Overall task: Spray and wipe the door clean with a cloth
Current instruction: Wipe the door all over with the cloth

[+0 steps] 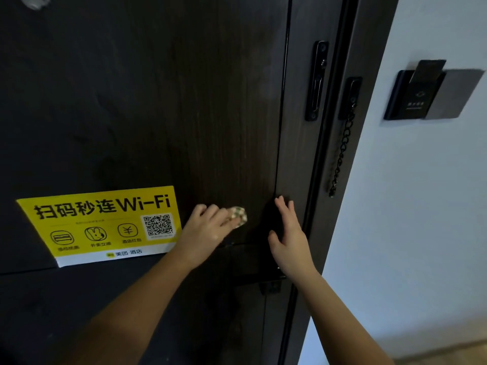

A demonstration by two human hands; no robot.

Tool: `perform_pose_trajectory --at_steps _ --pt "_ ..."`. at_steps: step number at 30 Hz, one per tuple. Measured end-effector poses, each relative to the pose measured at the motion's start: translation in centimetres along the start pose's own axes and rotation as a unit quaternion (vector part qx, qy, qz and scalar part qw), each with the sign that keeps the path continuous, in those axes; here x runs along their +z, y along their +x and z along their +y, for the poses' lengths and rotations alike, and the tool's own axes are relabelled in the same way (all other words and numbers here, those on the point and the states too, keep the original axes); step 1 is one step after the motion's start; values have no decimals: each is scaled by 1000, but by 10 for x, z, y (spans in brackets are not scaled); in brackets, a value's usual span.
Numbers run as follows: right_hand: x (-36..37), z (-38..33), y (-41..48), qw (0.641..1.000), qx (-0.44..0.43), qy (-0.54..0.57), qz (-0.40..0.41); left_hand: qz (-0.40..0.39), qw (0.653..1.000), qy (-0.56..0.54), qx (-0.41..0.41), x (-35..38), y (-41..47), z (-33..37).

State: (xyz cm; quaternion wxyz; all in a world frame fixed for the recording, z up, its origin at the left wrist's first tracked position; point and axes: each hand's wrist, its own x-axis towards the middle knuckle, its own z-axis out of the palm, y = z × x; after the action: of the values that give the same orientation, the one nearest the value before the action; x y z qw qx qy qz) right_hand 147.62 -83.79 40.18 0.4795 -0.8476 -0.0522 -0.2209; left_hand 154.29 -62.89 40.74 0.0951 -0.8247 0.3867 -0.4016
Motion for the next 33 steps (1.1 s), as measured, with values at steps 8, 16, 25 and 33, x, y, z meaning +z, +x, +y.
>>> perform_pose_trajectory --at_steps 8,16,25,33 --pt "12 1 -4 999 1 -51 9 -137 987 22 87 4 -65 -21" --pt "16 4 -6 998 -1 -62 24 -79 988 9 134 13 -28 6" --pt "16 7 -6 998 -1 -59 28 -66 986 17 152 23 -15 19" --pt "25 4 -5 997 3 -56 50 -117 987 25 112 6 -77 -42"
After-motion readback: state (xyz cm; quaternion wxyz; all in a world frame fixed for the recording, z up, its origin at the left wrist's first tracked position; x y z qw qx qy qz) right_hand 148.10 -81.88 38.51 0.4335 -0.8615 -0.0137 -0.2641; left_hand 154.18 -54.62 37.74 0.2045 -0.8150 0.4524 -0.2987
